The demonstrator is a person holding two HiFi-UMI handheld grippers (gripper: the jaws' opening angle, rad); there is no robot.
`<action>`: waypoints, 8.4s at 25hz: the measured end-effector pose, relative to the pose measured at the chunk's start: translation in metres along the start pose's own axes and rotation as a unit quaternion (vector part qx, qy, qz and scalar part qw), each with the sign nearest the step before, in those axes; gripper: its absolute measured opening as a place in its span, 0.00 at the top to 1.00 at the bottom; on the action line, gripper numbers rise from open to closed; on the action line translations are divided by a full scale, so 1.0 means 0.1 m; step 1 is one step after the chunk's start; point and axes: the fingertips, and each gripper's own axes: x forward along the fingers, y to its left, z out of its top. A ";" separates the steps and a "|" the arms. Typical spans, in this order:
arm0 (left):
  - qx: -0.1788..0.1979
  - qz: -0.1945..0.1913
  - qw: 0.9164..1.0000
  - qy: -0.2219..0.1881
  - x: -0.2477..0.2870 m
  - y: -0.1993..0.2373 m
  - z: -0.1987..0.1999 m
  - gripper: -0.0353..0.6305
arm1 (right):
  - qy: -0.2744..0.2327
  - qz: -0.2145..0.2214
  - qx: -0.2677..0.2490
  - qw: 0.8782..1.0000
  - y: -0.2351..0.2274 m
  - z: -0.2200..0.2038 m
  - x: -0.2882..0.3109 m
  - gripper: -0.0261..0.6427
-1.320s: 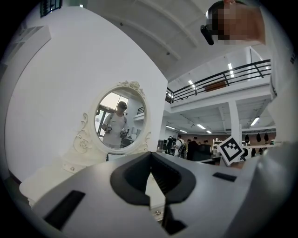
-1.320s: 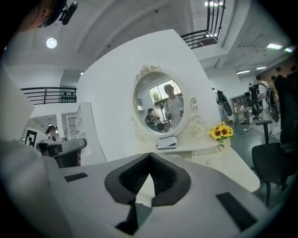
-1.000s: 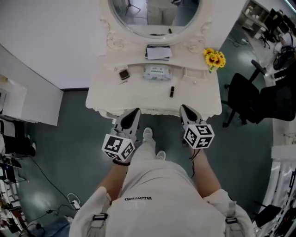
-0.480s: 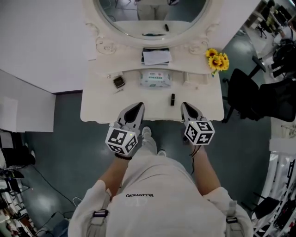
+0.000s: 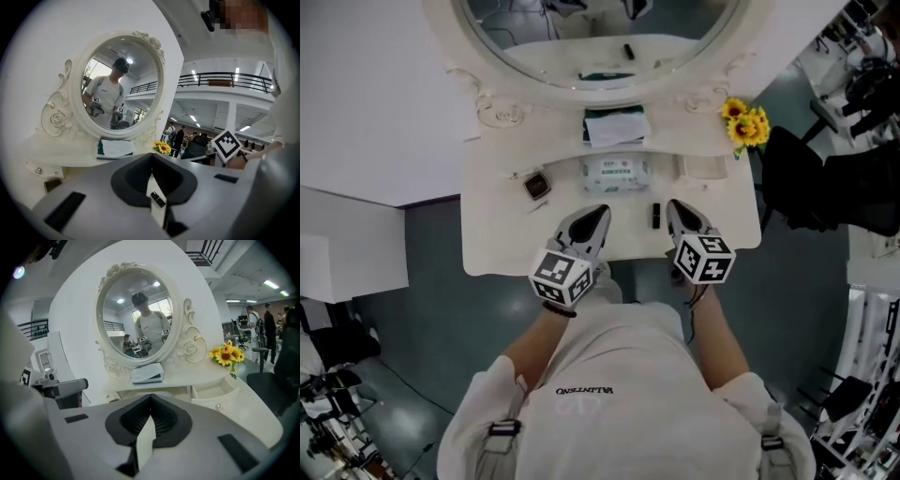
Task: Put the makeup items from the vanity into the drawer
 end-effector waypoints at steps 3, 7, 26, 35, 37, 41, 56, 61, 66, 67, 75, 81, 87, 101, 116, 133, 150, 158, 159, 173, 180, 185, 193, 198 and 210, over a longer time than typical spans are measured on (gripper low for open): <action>-0.005 -0.011 1.000 0.015 0.13 0.08 -0.06 0.95 | 0.015 -0.010 0.003 1.000 -0.02 -0.04 0.10 0.95; -0.013 -0.009 0.999 0.032 0.26 0.20 -0.13 0.95 | 0.038 -0.014 0.001 0.999 -0.04 -0.12 0.20 0.94; -0.051 0.013 0.993 0.108 0.60 0.18 -0.58 0.95 | 0.213 0.005 0.048 0.976 -0.29 -0.82 0.61 0.52; -0.054 0.024 0.988 0.144 0.75 0.25 -0.80 0.95 | 0.257 0.004 0.054 0.965 -0.39 -0.99 0.68 0.36; -0.061 0.044 0.984 0.162 0.77 0.31 -0.92 0.95 | 0.266 0.005 0.052 0.962 -0.41 -1.02 0.70 0.34; -0.096 0.080 0.972 0.199 0.80 0.39 -1.19 0.95 | 0.281 0.011 0.048 0.958 -0.42 -1.10 0.72 0.28; -0.151 0.135 0.932 0.300 0.82 0.49 -1.89 0.95 | 0.310 0.012 0.044 0.950 -0.46 -1.26 0.84 0.26; -0.150 0.145 0.927 0.311 0.89 0.48 -1.95 0.95 | 0.323 0.013 0.039 0.946 -0.45 -1.31 0.89 0.26; -0.150 0.148 0.927 0.309 0.93 0.49 -1.93 0.95 | 0.337 0.008 0.045 0.940 -0.48 -1.40 0.92 0.26; -0.149 0.148 0.928 0.309 0.94 0.50 -1.93 0.95 | 0.339 0.007 0.045 0.940 -0.48 -1.41 0.93 0.26; -0.149 0.152 0.927 0.310 0.95 0.58 -1.90 0.95 | 0.357 -0.036 0.036 0.933 -0.57 -1.45 0.99 0.34; -0.148 0.146 0.928 0.309 0.98 0.59 -1.89 0.95 | 0.366 -0.063 0.006 0.929 -0.61 -1.48 1.00 0.37; -0.148 0.143 0.928 0.310 0.99 0.63 -1.88 0.95 | 0.373 -0.112 -0.009 0.921 -0.72 -1.51 0.96 0.51; -0.147 0.134 0.930 0.310 0.95 0.61 -1.88 0.95 | 0.381 -0.133 -0.007 0.915 -0.70 -1.55 0.93 0.51; -0.152 0.144 0.930 0.302 0.81 0.64 -1.88 0.95 | 0.357 -0.135 -0.030 0.924 -0.66 -1.51 0.99 0.81; -0.141 0.140 0.938 0.282 0.81 0.50 -1.72 0.95 | 0.284 -0.121 -0.029 0.951 -0.61 -1.09 0.89 0.81; -0.098 0.141 0.958 0.229 0.77 0.42 -1.19 0.95 | 0.166 -0.073 -0.047 0.982 -0.43 -0.39 0.76 0.81; -0.060 0.126 0.974 0.178 0.86 0.27 -0.82 0.95 | 0.116 -0.069 -0.052 0.990 -0.38 -0.09 0.61 0.81; -0.053 0.123 0.976 0.174 0.86 0.26 -0.77 0.95 | 0.110 -0.069 -0.051 0.990 -0.38 -0.06 0.59 0.81; -0.025 0.085 0.982 0.169 1.10 0.00 -0.60 0.95 | 0.075 -0.100 -0.028 0.992 -0.60 0.13 0.32 0.81; -0.013 0.054 0.984 0.172 1.35 -0.23 -0.56 0.95 | 0.067 -0.120 -0.012 0.990 -0.80 0.16 0.20 0.81; -0.005 0.034 0.984 0.177 1.55 -0.39 -0.56 0.95 | 0.063 -0.133 -0.005 0.989 -0.96 0.18 0.12 0.81; 0.000 0.020 0.983 0.184 1.80 -0.53 -0.59 0.95 | 0.061 -0.147 0.009 0.987 -1.23 0.21 0.07 0.81; 0.002 0.015 0.982 0.189 1.96 -0.55 -0.61 0.95 | 0.063 -0.146 0.013 0.987 -1.33 0.23 0.13 0.81; 0.000 0.007 0.980 0.198 2.36 -0.61 -0.66 0.95 | 0.070 -0.152 0.023 0.986 -1.65 0.32 0.27 0.81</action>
